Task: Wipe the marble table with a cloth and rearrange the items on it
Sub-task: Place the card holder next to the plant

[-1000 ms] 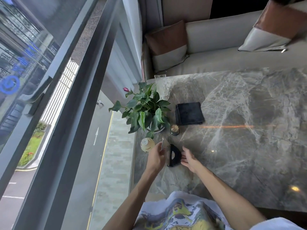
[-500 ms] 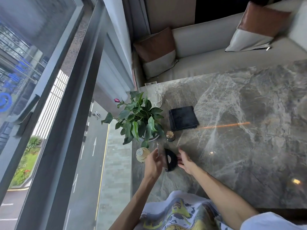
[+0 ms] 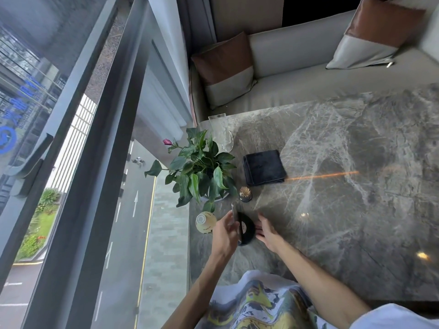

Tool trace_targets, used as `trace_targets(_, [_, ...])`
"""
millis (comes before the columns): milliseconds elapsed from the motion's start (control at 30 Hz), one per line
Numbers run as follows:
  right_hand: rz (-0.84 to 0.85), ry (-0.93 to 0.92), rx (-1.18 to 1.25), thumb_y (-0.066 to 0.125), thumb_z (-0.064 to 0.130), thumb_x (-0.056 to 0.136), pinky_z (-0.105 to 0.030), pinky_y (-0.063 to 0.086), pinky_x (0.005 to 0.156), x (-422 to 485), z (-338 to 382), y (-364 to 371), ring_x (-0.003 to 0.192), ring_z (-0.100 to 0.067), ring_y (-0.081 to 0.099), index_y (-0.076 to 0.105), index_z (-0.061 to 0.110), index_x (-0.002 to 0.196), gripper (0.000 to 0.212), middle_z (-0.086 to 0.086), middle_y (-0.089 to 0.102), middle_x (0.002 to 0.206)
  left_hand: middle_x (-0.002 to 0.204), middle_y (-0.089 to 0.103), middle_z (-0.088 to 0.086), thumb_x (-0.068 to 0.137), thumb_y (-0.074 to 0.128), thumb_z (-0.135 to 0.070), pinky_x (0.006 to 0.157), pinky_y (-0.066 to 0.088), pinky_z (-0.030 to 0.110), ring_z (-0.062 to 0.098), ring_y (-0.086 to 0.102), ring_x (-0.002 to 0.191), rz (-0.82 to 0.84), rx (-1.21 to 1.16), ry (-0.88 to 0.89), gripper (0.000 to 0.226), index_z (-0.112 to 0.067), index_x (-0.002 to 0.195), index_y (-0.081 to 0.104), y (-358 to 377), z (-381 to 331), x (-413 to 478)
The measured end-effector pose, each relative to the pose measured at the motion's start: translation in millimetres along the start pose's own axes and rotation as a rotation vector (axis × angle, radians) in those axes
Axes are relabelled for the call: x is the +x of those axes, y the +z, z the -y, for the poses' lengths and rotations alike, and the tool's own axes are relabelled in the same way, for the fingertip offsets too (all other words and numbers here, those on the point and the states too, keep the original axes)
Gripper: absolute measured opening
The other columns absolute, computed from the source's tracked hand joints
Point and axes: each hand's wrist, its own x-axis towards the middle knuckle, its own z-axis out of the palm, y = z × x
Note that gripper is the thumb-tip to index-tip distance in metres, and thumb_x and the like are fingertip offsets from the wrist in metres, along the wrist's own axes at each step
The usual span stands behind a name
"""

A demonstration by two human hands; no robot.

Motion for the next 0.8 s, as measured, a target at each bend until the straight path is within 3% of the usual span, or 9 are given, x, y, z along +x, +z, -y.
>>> trace_targets(67, [0.003,-0.004,0.004,0.036,0.051,0.098,-0.04,0.032,0.112,0,0,0,0.131,-0.029,0.045,0.04,0.002,0.143,0.066,-0.016,0.047,0.145,0.081,0.064,-0.023,0.088,0.047,0.005,0.066,0.054,0.016,-0.014,0.063,0.071,-0.008,-0.021,-0.03,0.037,-0.025,0.096,0.067,0,-4,-1])
trace_targets(133, [0.008,-0.003,0.001,0.036,0.051,0.098,-0.04,0.032,0.113,0,-1,0,0.133,-0.029,0.044,0.039,0.003,0.143,0.066,-0.015,0.046,0.145,0.081,0.054,-0.03,0.089,0.048,0.009,0.061,0.045,0.002,-0.026,0.055,0.065,0.0,-0.046,-0.021,0.034,-0.007,0.114,0.065,-1,-10,-2])
trace_targets(233, [0.013,-0.006,-0.005,0.035,0.05,0.099,-0.041,0.031,0.114,0,0,0,0.133,-0.029,0.044,0.039,0.003,0.143,0.065,-0.015,0.046,0.146,0.081,0.058,-0.028,0.089,0.046,0.009,0.064,0.045,0.004,-0.023,0.058,0.067,-0.006,-0.024,-0.009,0.037,-0.008,0.116,0.064,-2,-10,-3])
trace_targets(367, [0.005,-0.007,-0.01,0.034,0.049,0.099,-0.041,0.03,0.114,0,1,1,0.134,-0.03,0.043,0.038,0.004,0.144,0.064,-0.015,0.044,0.147,0.083,0.073,-0.003,0.087,0.045,0.006,0.062,0.046,0.012,-0.006,0.061,0.067,-0.001,0.026,0.005,0.034,-0.017,0.1,0.067,-3,-6,-4])
trace_targets(500, [0.006,-0.005,-0.02,0.033,0.049,0.1,-0.042,0.03,0.115,-3,0,1,0.135,-0.03,0.042,0.038,0.004,0.144,0.063,-0.015,0.044,0.147,0.096,0.07,-0.007,0.089,0.048,-0.002,0.075,0.051,0.021,0.003,0.065,0.085,-0.013,-0.001,-0.039,0.034,-0.018,0.113,0.065,-2,-7,-5])
trace_targets(567, [0.002,0.004,-0.021,0.034,0.048,0.1,-0.041,0.032,0.113,-3,-1,0,0.135,-0.029,0.042,0.038,0.006,0.144,0.062,-0.013,0.043,0.148,0.087,0.065,-0.015,0.091,0.048,-0.002,0.074,0.049,0.013,-0.01,0.06,0.075,-0.011,-0.013,-0.056,0.032,-0.026,0.107,0.061,-2,-11,-7])
trace_targets(633, [0.003,0.006,-0.028,0.034,0.048,0.1,-0.042,0.032,0.111,-5,-1,0,0.135,-0.028,0.042,0.038,0.007,0.144,0.06,-0.011,0.043,0.149,0.079,0.059,-0.022,0.093,0.049,-0.004,0.065,0.046,0.003,-0.018,0.058,0.065,-0.01,0.003,-0.08,0.025,-0.018,0.108,0.061,-2,-15,-8])
trace_targets(700, [0.013,0.008,-0.045,0.035,0.05,0.099,-0.042,0.033,0.11,-9,2,-2,0.135,-0.027,0.042,0.039,0.009,0.145,0.062,-0.01,0.043,0.149,0.092,0.066,-0.013,0.093,0.048,-0.011,0.074,0.049,0.018,-0.005,0.064,0.08,-0.007,0.038,-0.083,0.02,-0.013,0.111,0.058,-2,-16,-8])
trace_targets(800, [0.011,-0.006,-0.117,0.035,0.059,0.095,-0.044,0.033,0.11,-18,7,-12,0.136,-0.026,0.041,0.034,0.015,0.148,0.069,-0.008,0.04,0.151,0.121,0.058,0.005,0.093,0.047,-0.019,0.087,0.045,0.037,0.028,0.057,0.11,0.004,0.242,-0.058,0.038,-0.014,0.131,0.041,-1,-24,-13])
